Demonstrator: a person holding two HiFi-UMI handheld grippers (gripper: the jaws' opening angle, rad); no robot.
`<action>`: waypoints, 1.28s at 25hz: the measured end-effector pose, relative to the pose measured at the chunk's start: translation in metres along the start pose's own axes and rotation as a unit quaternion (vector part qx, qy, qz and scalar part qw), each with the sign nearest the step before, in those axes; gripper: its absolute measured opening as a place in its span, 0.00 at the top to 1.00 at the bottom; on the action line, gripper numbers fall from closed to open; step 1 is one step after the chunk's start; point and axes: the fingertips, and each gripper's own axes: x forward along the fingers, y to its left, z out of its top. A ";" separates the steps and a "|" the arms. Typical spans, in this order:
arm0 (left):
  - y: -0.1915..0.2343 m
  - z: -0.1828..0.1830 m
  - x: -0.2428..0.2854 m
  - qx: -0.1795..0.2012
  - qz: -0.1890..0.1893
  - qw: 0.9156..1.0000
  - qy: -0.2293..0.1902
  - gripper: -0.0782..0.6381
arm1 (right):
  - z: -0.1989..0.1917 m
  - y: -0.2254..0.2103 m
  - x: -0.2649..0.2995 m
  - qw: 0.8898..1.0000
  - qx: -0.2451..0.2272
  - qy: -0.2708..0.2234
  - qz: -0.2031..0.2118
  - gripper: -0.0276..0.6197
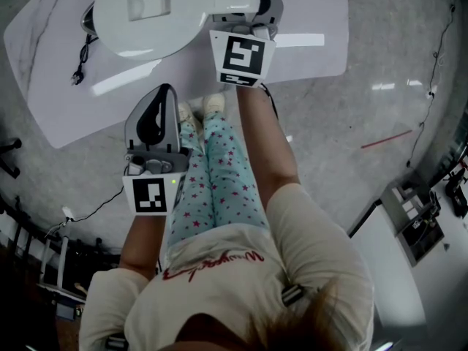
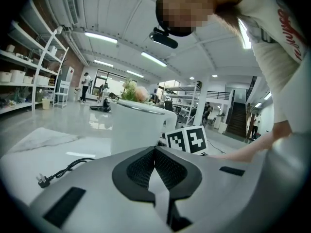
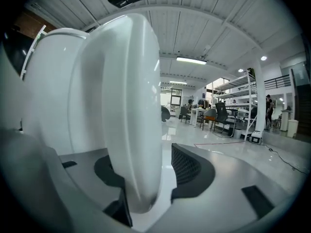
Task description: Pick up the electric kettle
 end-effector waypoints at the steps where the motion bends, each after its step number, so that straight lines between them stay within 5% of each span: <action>1: 0.002 -0.001 0.001 -0.003 0.000 1.000 -0.003 0.89 | 0.000 0.002 0.001 1.000 -0.003 -0.002 0.006 0.62; 4: 0.008 0.002 0.000 -0.003 0.004 1.000 -0.010 0.89 | 0.001 0.011 0.002 0.999 -0.022 -0.009 0.023 0.82; 6: 0.013 0.001 -0.001 0.001 0.013 1.000 -0.003 0.89 | 0.002 0.012 0.002 1.000 -0.012 -0.014 0.024 0.87; 16: 0.033 0.022 -0.015 0.007 0.043 0.999 -0.027 0.89 | 0.007 0.003 0.001 0.996 0.077 -0.032 -0.008 0.93; 32: 0.047 0.014 -0.032 0.008 0.063 0.998 -0.007 0.89 | 0.014 -0.003 -0.001 0.989 0.131 -0.055 -0.030 0.93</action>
